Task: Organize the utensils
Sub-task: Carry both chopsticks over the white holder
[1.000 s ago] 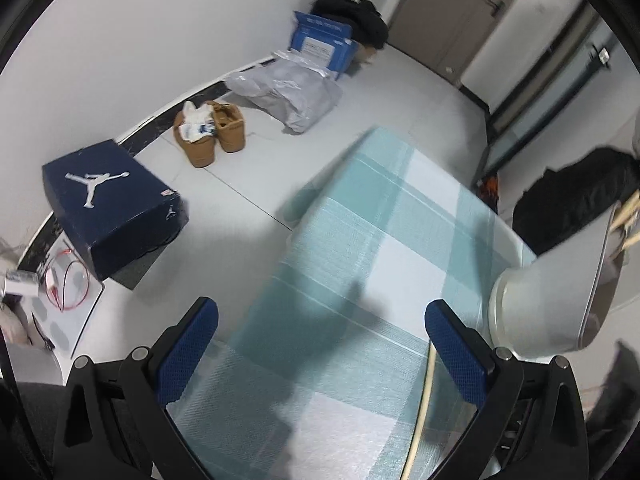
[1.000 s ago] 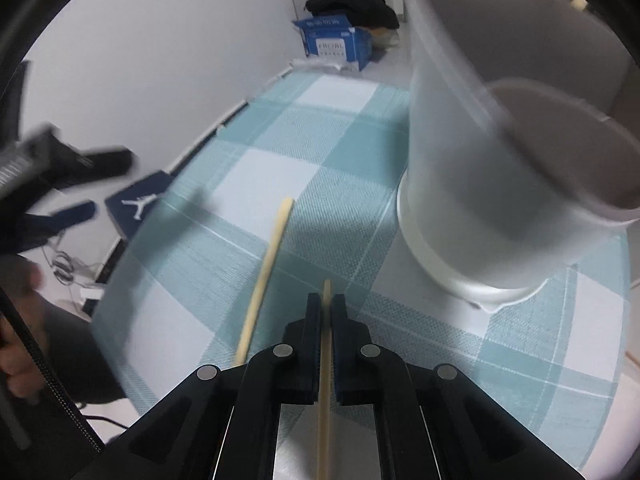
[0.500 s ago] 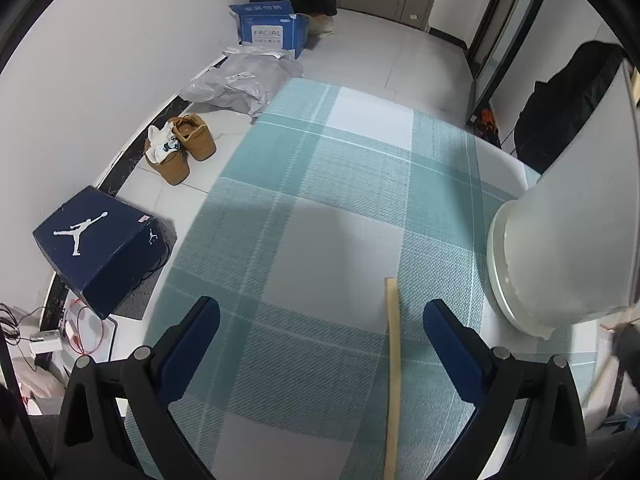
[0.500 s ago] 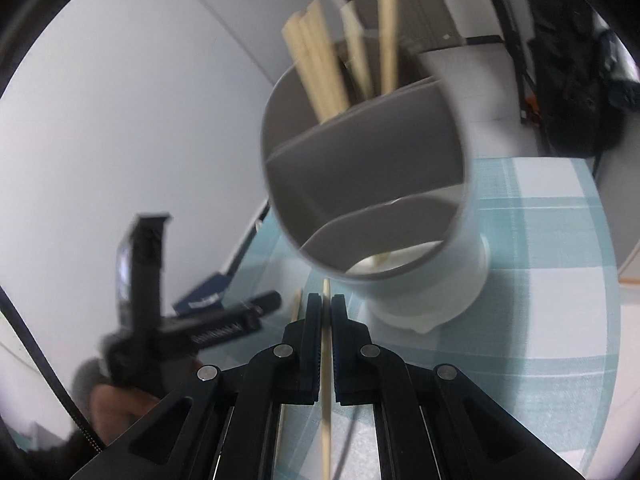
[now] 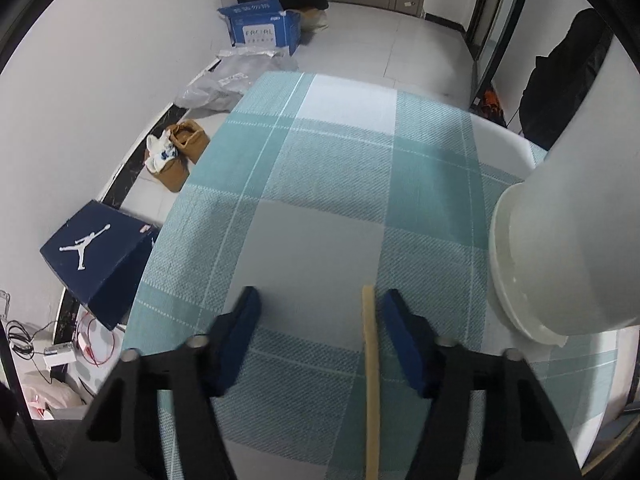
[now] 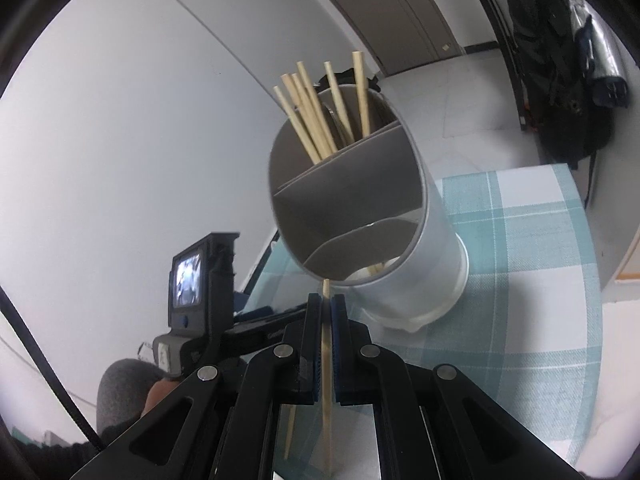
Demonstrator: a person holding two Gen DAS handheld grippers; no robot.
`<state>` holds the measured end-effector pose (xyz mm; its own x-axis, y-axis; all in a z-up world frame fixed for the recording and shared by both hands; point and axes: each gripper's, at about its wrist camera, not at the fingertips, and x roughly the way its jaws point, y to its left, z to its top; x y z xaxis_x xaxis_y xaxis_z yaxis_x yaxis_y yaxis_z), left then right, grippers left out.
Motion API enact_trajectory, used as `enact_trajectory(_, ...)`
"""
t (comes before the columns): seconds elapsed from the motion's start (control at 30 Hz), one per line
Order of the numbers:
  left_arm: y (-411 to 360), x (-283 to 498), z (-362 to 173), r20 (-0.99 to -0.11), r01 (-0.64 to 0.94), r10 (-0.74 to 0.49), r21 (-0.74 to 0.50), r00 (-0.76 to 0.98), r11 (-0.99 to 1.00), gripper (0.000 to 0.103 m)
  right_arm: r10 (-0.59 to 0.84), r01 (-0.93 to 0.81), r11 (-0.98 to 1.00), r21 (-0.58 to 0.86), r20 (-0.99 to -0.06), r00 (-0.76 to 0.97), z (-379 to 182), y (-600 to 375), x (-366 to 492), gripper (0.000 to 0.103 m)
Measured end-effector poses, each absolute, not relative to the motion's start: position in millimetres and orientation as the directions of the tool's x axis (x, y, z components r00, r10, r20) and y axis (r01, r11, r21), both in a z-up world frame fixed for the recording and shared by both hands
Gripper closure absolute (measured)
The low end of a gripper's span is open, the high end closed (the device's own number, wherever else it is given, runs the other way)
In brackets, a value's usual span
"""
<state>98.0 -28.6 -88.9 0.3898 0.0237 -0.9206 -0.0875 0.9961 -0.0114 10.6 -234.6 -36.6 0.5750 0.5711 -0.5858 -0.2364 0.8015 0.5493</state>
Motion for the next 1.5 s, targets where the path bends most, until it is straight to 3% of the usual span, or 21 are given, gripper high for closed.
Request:
enact_trajectory(0.07, -33, 99, -88, -0.918, -0.073, 0.014, -0.016, 0.396, 0.997, 0.077, 0.566, -0.253, 0.809, 0.53, -0.587, 0.579, -35, -232, 4, 0.099)
enact_trajectory(0.17, -38, 100, -88, -0.919, -0.047, -0.013, -0.034, 0.395, 0.998, 0.098, 0.565, -0.272, 0.812, 0.516, -0.582, 0.584, -33, -228, 0, 0.099)
enact_trajectory(0.5, -29, 95, -81, -0.913, -0.076, -0.078, -0.118, 0.399, 0.99, 0.1, 0.54, -0.303, 0.836, 0.458, -0.586, 0.604, -24, -212, -7, 0.099)
enact_trajectory(0.7, -21, 88, -65, -0.878, -0.111, -0.155, -0.228, 0.453, 0.967, 0.1, 0.533, -0.314, 0.842, 0.44, -0.581, 0.615, -22, -208, -10, 0.099)
enact_trajectory(1.13, -7, 59, -9, -0.708, -0.072, -0.214, -0.35, 0.673, 0.934, 0.1, 0.456, -0.267, 0.882, 0.387, -0.564, 0.688, -12, -215, -20, 0.099)
enact_trajectory(1.5, -14, 30, 28, -0.609, 0.045, -0.248, -0.328, 0.754, 0.943, 0.1, 0.388, -0.23, 0.912, 0.339, -0.535, 0.751, -2, -224, -38, 0.099)
